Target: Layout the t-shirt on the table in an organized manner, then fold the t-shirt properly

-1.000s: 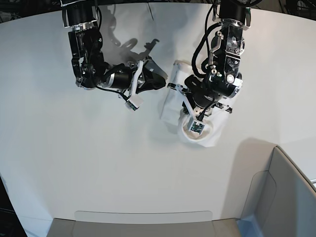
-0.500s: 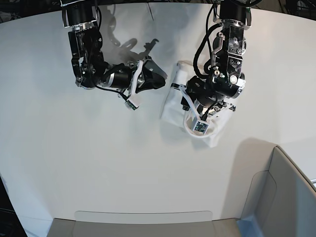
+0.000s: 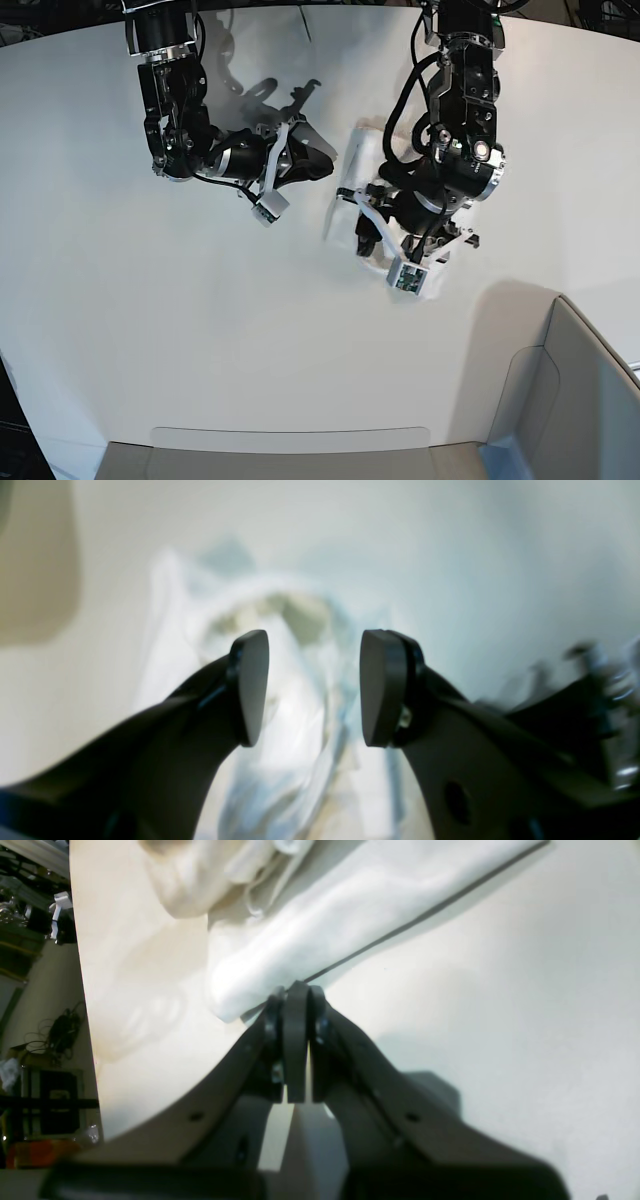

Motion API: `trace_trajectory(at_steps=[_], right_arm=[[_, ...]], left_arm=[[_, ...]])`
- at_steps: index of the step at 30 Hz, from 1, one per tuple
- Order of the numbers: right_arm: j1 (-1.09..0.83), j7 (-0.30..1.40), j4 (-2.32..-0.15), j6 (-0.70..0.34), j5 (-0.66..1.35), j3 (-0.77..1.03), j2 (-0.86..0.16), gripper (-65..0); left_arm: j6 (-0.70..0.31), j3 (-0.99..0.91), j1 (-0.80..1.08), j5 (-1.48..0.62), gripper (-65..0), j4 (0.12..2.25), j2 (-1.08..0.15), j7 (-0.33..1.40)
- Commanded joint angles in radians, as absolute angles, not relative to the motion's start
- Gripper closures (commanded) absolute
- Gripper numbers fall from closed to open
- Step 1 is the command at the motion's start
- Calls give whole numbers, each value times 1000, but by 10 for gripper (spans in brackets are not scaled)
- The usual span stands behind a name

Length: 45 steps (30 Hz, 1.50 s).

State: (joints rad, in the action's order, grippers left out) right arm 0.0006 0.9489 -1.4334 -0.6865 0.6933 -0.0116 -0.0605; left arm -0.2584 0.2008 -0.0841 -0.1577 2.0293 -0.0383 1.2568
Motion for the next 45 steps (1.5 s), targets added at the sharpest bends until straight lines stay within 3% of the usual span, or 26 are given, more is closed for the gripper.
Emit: trace_trajectory(at_steps=[1,4,12,19,38,45], right_arm=[[21,926,-1448,-698,716,-12,-61,0],[21,926,-1448,-698,716,-7,-61,0],[21,926,-1448,-698,722,-7,-76,0],[19,926,-1448,-698,722,-5,-68,0],[13,926,-1448,-698,722,99,-74,0],[13,926,-1449,-698,722,97,-74,0]], left_arm=[[-262,199,-105,-162,-299,2040,-35,1253],[-260,185,-140,-154,-282,2035,-39,1234],[-255,-47,-196,-74,-158,1934,-64,1138],[-255,-12,-162,-84,0,1891,-84,1271],[-260,309,107,-76,0,1899,-10,1244],[-260,206,42,-76,0,1951,-12,1248]])
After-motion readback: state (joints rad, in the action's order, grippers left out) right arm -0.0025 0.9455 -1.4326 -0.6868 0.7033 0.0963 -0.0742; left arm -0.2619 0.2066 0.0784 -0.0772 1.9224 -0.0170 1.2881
